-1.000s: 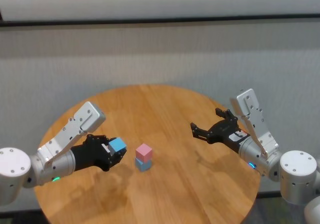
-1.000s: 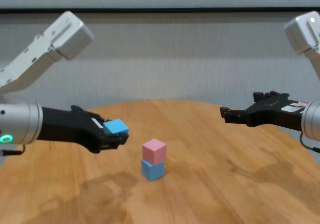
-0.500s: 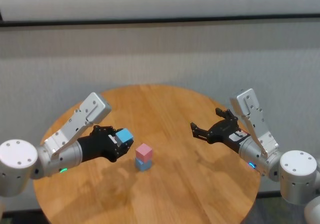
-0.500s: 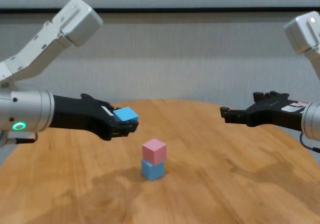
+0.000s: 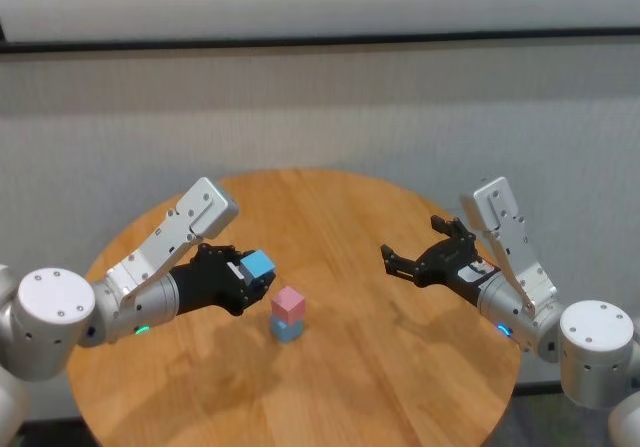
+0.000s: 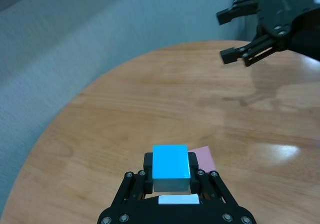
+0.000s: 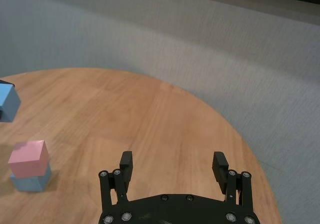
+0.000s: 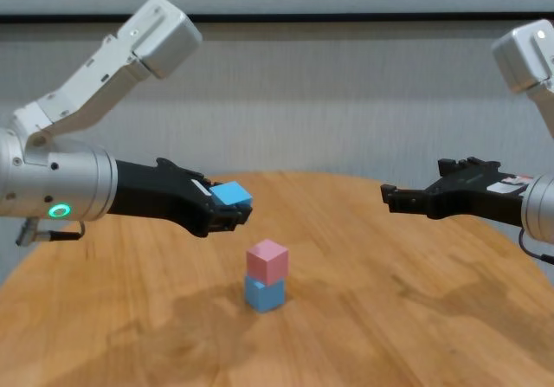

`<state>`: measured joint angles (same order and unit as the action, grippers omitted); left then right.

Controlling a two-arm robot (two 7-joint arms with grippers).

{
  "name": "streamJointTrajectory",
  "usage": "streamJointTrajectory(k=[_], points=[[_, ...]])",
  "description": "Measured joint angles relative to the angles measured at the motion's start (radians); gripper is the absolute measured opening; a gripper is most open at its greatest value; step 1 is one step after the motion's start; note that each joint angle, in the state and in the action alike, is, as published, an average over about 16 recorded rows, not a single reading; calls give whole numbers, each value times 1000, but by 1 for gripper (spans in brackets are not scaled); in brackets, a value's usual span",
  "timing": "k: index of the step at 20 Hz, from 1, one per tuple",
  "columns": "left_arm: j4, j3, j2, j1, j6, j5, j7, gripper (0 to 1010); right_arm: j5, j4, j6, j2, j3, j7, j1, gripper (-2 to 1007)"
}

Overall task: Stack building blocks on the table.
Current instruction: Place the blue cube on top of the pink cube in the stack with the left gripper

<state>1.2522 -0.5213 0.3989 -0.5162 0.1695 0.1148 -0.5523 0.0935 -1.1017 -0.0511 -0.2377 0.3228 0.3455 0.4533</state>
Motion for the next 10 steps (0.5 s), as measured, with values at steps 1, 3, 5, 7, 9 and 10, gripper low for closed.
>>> streamJointTrajectory(k=[1,3,5,7,9,10], points=[[-6,-2,-3,-3,2,-1,1,401,0,0,0,0,0,0,0,1005],[-16,-5,-9,-9,5,-2,3,401,0,0,0,0,0,0,0,1005],[-25,-7,-14,-14,9,-2,5,401,0,0,0,0,0,0,0,1005],[-33,-8,-18,-17,14,-1,5,401,0,0,0,0,0,0,0,1005],[-37,-8,-21,-18,20,1,6,401,0,0,0,0,0,0,0,1005],[-35,-8,-22,-17,24,4,5,401,0,0,0,0,0,0,0,1005]])
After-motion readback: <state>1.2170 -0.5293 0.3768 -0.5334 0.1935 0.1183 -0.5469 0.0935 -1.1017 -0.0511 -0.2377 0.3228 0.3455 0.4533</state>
